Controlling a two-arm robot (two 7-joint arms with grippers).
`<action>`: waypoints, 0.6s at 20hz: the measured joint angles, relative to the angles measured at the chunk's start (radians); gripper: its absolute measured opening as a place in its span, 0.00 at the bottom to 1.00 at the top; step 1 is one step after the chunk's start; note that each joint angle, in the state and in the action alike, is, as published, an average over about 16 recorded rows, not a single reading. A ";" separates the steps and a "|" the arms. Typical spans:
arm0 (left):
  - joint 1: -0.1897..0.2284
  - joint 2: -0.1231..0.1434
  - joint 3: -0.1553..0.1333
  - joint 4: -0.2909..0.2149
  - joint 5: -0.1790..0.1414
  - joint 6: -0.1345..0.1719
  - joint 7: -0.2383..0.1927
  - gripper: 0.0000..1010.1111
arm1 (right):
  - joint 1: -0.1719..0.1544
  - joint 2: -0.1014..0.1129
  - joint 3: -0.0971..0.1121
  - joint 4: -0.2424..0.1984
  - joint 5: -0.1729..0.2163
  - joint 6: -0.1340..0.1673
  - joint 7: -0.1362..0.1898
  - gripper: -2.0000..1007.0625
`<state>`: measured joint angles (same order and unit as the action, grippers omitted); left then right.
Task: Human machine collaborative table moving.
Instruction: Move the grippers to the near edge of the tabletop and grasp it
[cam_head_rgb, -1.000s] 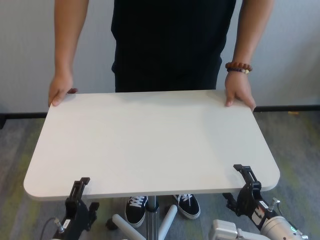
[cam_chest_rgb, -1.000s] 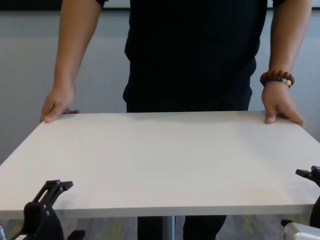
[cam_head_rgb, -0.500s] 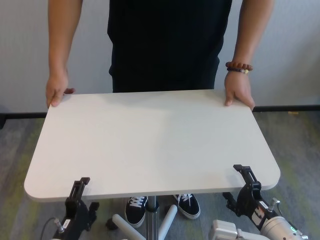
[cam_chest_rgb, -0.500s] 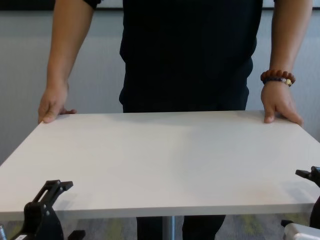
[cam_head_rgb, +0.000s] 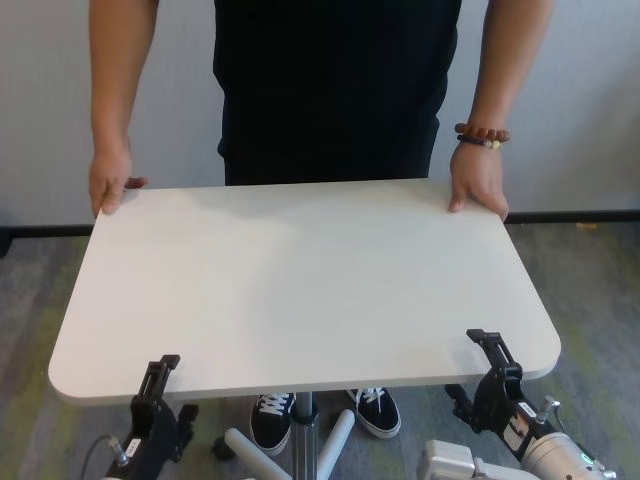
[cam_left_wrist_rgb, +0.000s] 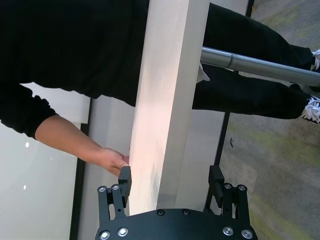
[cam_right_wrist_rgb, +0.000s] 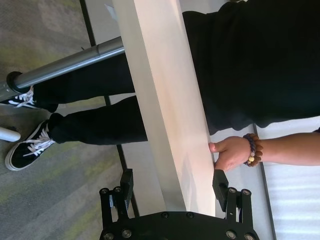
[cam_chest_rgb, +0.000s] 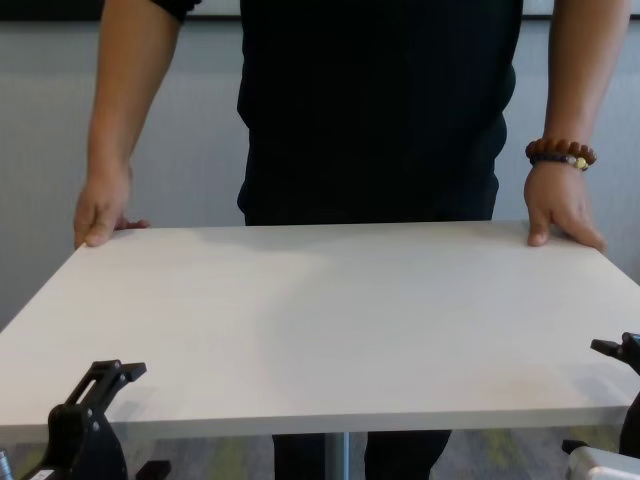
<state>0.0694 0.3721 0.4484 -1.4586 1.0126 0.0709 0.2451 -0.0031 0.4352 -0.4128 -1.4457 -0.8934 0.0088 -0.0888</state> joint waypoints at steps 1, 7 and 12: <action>0.000 0.000 0.000 0.000 0.000 0.000 0.000 0.99 | 0.000 0.000 0.000 0.000 0.000 0.000 0.000 1.00; 0.000 0.000 0.000 0.000 0.000 0.000 0.000 0.99 | 0.000 0.000 0.000 0.000 0.000 0.000 0.000 1.00; -0.001 0.004 0.004 0.000 0.017 0.012 0.001 0.99 | 0.000 0.000 0.000 0.000 0.000 0.000 0.000 1.00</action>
<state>0.0687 0.3756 0.4527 -1.4587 1.0294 0.0826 0.2465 -0.0032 0.4353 -0.4129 -1.4459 -0.8936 0.0088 -0.0888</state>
